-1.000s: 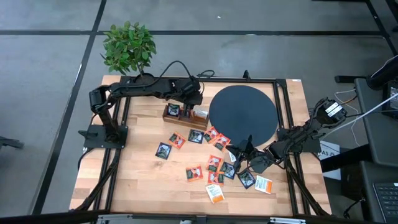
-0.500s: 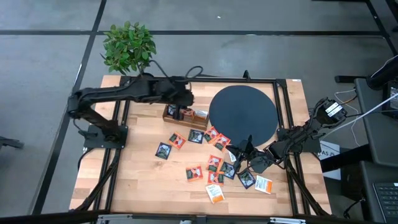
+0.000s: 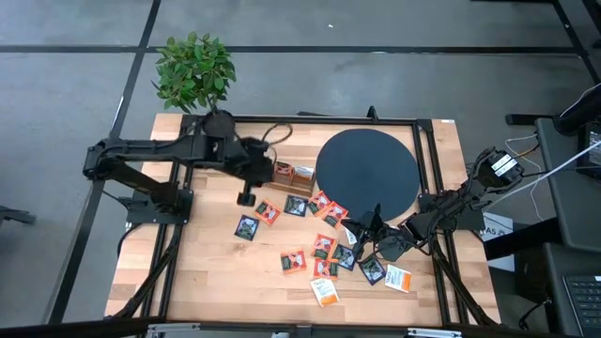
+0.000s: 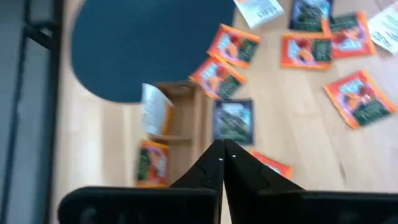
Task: Pick & Place Tea
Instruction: Put the dark blue tea bag into the left section of the wooden organizer
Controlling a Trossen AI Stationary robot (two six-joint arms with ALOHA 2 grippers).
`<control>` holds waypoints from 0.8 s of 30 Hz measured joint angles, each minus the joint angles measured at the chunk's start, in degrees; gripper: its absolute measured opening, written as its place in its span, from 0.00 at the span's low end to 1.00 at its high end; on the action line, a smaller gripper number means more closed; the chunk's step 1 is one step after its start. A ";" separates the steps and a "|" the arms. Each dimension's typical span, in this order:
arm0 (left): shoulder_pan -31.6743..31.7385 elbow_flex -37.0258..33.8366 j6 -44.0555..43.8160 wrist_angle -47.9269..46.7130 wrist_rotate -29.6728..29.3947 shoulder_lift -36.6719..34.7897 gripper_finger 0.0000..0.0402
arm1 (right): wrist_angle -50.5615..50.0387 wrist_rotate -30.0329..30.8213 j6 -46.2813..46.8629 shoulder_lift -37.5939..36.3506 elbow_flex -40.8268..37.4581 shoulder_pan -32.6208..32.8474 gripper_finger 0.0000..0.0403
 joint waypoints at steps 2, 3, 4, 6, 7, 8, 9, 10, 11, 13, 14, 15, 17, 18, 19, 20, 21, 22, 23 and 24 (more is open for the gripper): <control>-1.39 -4.09 -1.75 2.95 0.02 -1.64 0.00 | 0.04 0.00 0.00 0.01 0.00 0.00 0.06; -2.00 -6.20 -2.59 4.75 0.06 -2.43 0.01 | 0.06 0.00 0.00 0.01 0.00 0.00 0.06; -2.59 -8.40 -3.33 6.93 0.09 -3.30 0.01 | 0.07 0.00 0.00 0.01 0.00 0.00 0.06; -3.61 -12.65 -4.40 11.30 0.12 -4.95 0.00 | 0.07 0.00 0.00 -0.01 0.00 0.00 0.06; -3.98 -14.57 -5.02 13.38 0.17 -5.71 0.00 | 0.08 0.00 0.00 -0.01 0.00 0.00 0.06; -4.28 -16.35 -5.68 15.03 0.23 -6.51 0.00 | 0.07 0.00 0.00 0.00 0.00 0.00 0.06; -4.51 -18.03 -6.43 16.50 0.49 -7.31 0.00 | 0.08 0.00 0.00 0.01 0.00 0.00 0.06; -4.69 -19.62 -7.33 18.09 0.67 -8.07 0.01 | 0.09 0.00 0.00 0.00 0.00 0.00 0.06; -4.91 -21.12 -8.28 19.46 0.78 -8.80 0.01 | 0.11 0.00 0.00 0.00 0.00 0.00 0.06; -5.37 -23.79 -9.69 21.49 0.79 -10.10 0.01 | 0.15 0.00 -0.04 -0.01 0.00 0.00 0.06; -5.64 -24.99 -10.16 22.15 0.79 -10.78 0.01 | 0.13 0.15 -0.48 -0.01 0.00 0.00 0.06; -5.87 -26.10 -10.77 23.03 0.80 -11.36 0.00 | 0.15 0.45 -1.45 0.01 0.00 0.00 0.06; -6.27 -27.91 -11.81 24.30 0.80 -12.42 0.00 | 0.13 0.64 -3.16 -0.01 0.00 0.00 0.06; -6.53 -28.67 -12.38 24.84 0.79 -12.86 0.01 | 0.17 0.61 -3.61 -0.01 0.00 0.00 0.06; -6.69 -29.47 -12.74 25.84 0.75 -13.17 0.01 | 0.28 0.60 -3.87 -0.01 0.00 -0.01 0.06; -6.91 -30.38 -13.05 27.09 0.65 -13.44 0.01 | 0.31 0.61 -3.88 -0.01 0.00 -0.01 0.06; -7.03 -31.15 -13.32 28.15 0.60 -13.68 0.01 | 0.31 0.61 -4.01 0.00 0.00 -0.01 0.06; -7.17 -31.75 -13.42 29.10 0.58 -13.76 0.01 | 0.35 0.61 -4.16 0.00 0.00 -0.01 0.06; -7.26 -32.35 -13.44 30.29 0.58 -13.73 0.01 | 0.35 0.61 -4.36 -0.01 0.00 -0.02 0.06; -7.30 -33.01 -13.44 31.41 0.57 -13.74 0.01 | 0.39 0.61 -4.49 0.00 0.00 -0.02 0.06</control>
